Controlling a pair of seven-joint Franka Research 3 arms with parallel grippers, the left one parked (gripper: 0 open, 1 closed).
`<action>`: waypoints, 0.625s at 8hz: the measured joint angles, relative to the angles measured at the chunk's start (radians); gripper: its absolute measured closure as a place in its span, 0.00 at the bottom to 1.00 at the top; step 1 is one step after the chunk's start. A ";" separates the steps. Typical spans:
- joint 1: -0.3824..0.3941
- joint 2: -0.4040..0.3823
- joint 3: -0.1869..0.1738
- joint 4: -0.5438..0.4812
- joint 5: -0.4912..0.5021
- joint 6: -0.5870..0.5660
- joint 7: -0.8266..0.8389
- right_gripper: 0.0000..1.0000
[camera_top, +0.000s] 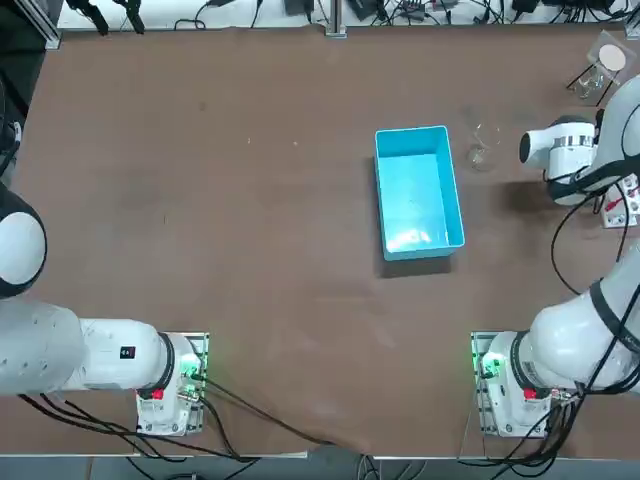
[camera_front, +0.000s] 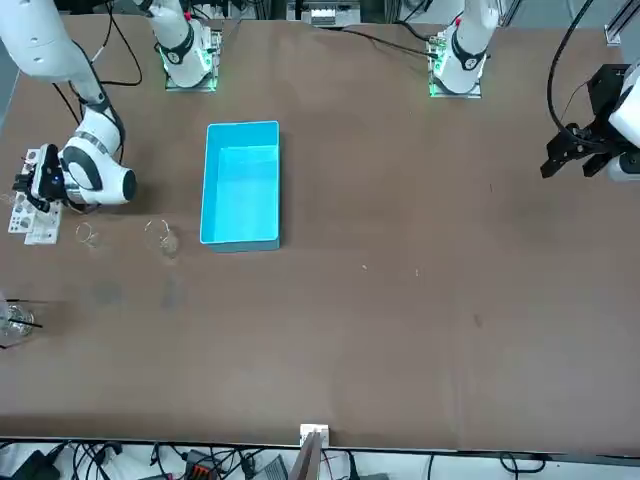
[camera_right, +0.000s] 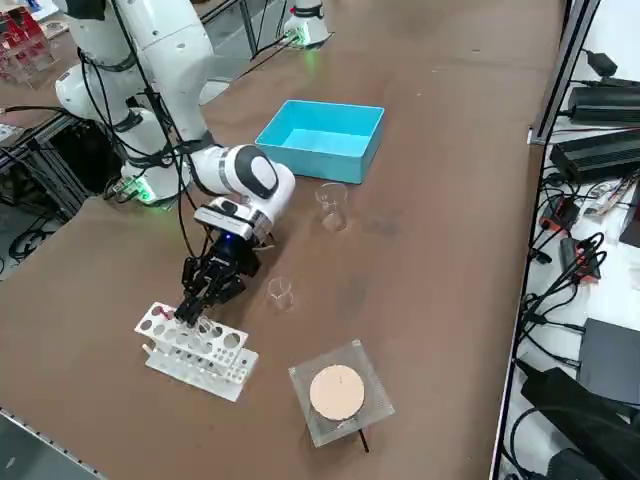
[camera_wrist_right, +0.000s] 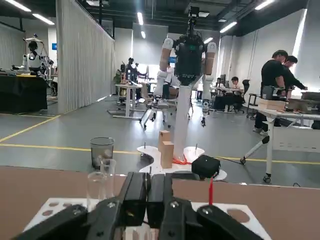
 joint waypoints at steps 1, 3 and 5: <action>0.000 0.000 0.000 0.000 0.000 -0.001 0.000 0.95; 0.000 -0.007 0.000 0.000 0.000 -0.010 -0.002 0.95; 0.000 -0.049 0.000 -0.004 0.000 -0.018 -0.016 0.95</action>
